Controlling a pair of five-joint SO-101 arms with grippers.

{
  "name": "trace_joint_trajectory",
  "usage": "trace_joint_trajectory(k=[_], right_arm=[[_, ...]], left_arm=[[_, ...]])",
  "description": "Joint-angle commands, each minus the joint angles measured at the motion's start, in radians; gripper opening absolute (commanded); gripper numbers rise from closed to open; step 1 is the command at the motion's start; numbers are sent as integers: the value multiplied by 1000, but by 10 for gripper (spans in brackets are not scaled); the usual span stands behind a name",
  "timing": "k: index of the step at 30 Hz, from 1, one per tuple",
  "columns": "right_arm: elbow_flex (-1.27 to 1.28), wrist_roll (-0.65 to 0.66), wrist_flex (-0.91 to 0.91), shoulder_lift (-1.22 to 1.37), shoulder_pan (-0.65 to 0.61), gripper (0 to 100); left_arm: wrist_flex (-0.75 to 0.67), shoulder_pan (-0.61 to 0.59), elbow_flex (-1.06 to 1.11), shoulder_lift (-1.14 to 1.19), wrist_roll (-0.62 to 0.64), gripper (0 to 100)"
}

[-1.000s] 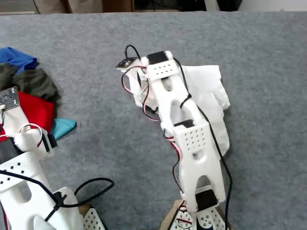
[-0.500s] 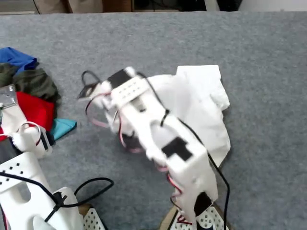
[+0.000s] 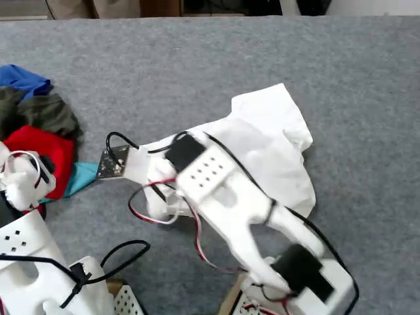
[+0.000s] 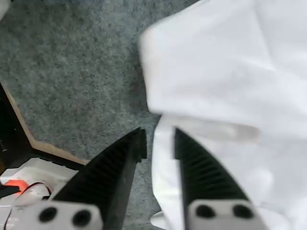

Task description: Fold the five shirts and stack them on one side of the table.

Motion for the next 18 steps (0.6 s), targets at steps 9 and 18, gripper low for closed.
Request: trace_joint_trajectory(k=[9, 18], right_arm=[[-159, 175, 55, -272, 278, 246], [-521, 244, -29, 1, 708, 246]], left_arm=[[-58, 344, 48, 7, 29, 198], [-132, 523, 40, 254, 124, 250]])
